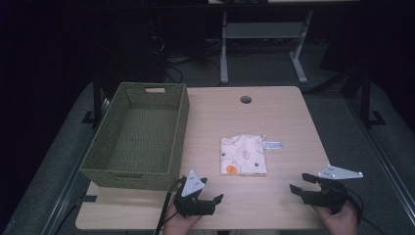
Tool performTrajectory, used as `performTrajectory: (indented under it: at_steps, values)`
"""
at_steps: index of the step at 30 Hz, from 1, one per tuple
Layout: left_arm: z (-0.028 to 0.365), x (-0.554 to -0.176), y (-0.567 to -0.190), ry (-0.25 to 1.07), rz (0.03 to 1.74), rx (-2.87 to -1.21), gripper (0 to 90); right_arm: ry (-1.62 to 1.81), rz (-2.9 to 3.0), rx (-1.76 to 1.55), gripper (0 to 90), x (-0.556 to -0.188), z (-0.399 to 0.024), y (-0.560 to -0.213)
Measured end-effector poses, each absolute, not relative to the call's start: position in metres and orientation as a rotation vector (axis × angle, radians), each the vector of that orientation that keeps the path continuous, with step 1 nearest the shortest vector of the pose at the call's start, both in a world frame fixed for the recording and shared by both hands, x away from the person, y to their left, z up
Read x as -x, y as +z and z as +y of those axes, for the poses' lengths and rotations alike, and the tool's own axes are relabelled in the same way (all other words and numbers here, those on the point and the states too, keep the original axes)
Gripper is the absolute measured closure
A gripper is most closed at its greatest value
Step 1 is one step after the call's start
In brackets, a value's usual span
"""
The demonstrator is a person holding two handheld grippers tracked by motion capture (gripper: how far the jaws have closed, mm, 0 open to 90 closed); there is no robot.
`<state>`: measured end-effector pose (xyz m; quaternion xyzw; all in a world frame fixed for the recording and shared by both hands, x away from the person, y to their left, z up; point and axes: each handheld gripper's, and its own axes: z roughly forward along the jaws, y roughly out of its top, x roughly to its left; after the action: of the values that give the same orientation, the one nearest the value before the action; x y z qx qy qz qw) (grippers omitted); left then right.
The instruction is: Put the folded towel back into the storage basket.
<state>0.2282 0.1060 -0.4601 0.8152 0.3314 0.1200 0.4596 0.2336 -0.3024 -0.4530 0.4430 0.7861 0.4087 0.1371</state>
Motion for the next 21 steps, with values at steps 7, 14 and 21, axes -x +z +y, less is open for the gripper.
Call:
performTrajectory:
  at_steps: [7,14,21]
  values:
    - [0.104,-0.228,-0.462,0.294,0.815,-2.016,23.6,1.185,2.278,-1.27,30.0,-0.235,-0.3,-0.453]
    - [0.098,-0.231,-0.459,0.287,0.82,-2.009,23.8,1.213,2.285,-1.268,28.2,-0.241,-0.295,-0.45]
    - [0.095,-0.24,-0.453,0.311,0.848,-2.009,24.4,1.204,2.304,-1.265,27.4,-0.256,-0.292,-0.441]
